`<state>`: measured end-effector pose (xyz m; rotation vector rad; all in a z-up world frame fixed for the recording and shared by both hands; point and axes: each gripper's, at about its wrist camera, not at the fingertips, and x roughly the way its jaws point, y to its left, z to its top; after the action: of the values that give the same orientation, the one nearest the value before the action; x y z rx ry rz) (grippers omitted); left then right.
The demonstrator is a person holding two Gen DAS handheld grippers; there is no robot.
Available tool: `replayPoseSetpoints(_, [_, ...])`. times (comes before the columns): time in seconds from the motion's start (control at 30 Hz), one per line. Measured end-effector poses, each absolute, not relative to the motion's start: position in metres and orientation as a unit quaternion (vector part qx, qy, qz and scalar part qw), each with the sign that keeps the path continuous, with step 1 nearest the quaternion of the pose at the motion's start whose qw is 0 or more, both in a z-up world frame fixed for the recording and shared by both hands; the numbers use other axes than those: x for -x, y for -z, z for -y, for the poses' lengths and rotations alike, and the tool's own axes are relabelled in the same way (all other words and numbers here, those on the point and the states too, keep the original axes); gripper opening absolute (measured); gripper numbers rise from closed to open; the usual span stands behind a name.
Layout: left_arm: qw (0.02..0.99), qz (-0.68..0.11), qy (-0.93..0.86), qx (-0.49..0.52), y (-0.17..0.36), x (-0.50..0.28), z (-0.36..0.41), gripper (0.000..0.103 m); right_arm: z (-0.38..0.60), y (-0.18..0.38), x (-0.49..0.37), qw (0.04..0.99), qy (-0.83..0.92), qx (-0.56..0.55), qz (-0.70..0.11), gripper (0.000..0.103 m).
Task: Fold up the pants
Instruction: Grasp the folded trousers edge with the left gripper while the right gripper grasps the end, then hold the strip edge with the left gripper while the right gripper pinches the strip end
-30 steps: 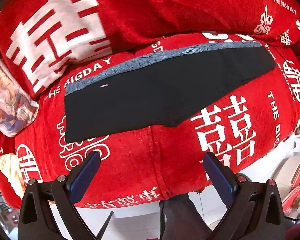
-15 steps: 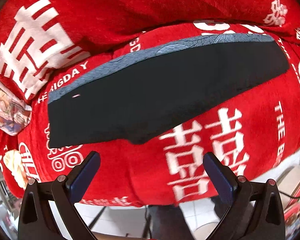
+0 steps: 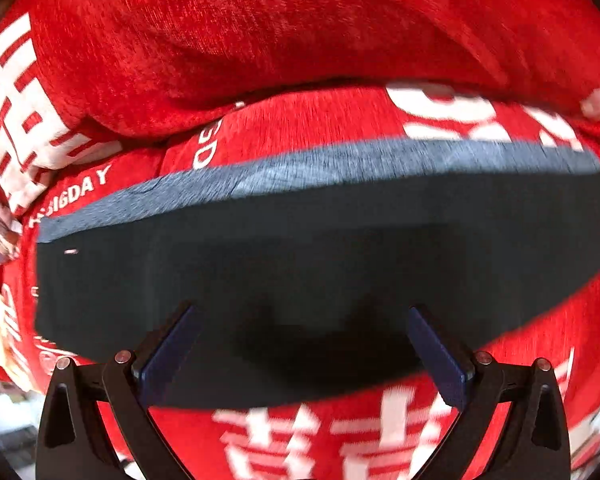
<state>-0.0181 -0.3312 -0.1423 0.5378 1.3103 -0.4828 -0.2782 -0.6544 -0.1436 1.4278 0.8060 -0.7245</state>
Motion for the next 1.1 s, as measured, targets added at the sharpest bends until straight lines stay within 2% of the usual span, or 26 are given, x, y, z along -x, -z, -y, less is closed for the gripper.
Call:
replayPoseSetpoints(0.17, [0.721, -0.624, 0.197, -0.23, 0.188, 0.012, 0.331, 0.103, 0.666, 0.164, 0.273, 0.63, 0.297, -0.64, -0.325, 0.054])
replayPoseSetpoints(0.2, [0.727, -0.621, 0.197, -0.217, 0.189, 0.014, 0.327, 0.103, 0.667, 0.165, 0.271, 0.632, 0.297, -0.637, -0.326, 0.046])
replayPoseSetpoints(0.23, [0.731, -0.619, 0.198, -0.209, 0.189, 0.015, 0.324, 0.103, 0.666, 0.163, 0.269, 0.635, 0.301, -0.631, -0.329, 0.032])
replayPoseSetpoints(0.27, [0.73, -0.62, 0.2, -0.208, 0.188, 0.016, 0.323, 0.103, 0.666, 0.161, 0.267, 0.636, 0.305, -0.624, -0.336, 0.005])
replayPoseSetpoints(0.4, [0.725, -0.617, 0.208, -0.226, 0.187, 0.023, 0.321, 0.103, 0.659, 0.148, 0.27, 0.643, 0.319, -0.604, -0.348, 0.005])
replayPoseSetpoints(0.5, [0.731, -0.595, 0.219, -0.251, 0.185, 0.031, 0.324, 0.103, 0.657, 0.159, 0.27, 0.637, 0.333, -0.578, -0.385, 0.006])
replayPoseSetpoints(0.57, [0.732, -0.586, 0.223, -0.265, 0.183, 0.034, 0.326, 0.103, 0.655, 0.162, 0.273, 0.63, 0.339, -0.584, -0.382, 0.008])
replayPoseSetpoints(0.63, [0.728, -0.584, 0.225, -0.279, 0.18, 0.037, 0.326, 0.103, 0.651, 0.156, 0.275, 0.626, 0.353, -0.581, -0.382, 0.016])
replayPoseSetpoints(0.77, [0.733, -0.584, 0.22, -0.271, 0.165, 0.038, 0.319, 0.103, 0.633, 0.137, 0.269, 0.644, 0.333, -0.555, -0.408, 0.022])
replayPoseSetpoints(0.8, [0.733, -0.588, 0.22, -0.261, 0.163, 0.038, 0.318, 0.103, 0.628, 0.131, 0.267, 0.653, 0.329, -0.542, -0.414, 0.029])
replayPoseSetpoints(0.87, [0.736, -0.591, 0.217, -0.251, 0.157, 0.039, 0.315, 0.103, 0.626, 0.129, 0.263, 0.661, 0.328, -0.527, -0.422, 0.037])
replayPoseSetpoints(0.97, [0.74, -0.588, 0.22, -0.243, 0.152, 0.036, 0.322, 0.103, 0.636, 0.127, 0.263, 0.655, 0.356, -0.52, -0.416, 0.037])
replayPoseSetpoints(1.1, [0.74, -0.585, 0.236, -0.232, 0.15, 0.041, 0.335, 0.103, 0.634, 0.105, 0.241, 0.71, 0.313, -0.469, -0.422, 0.037])
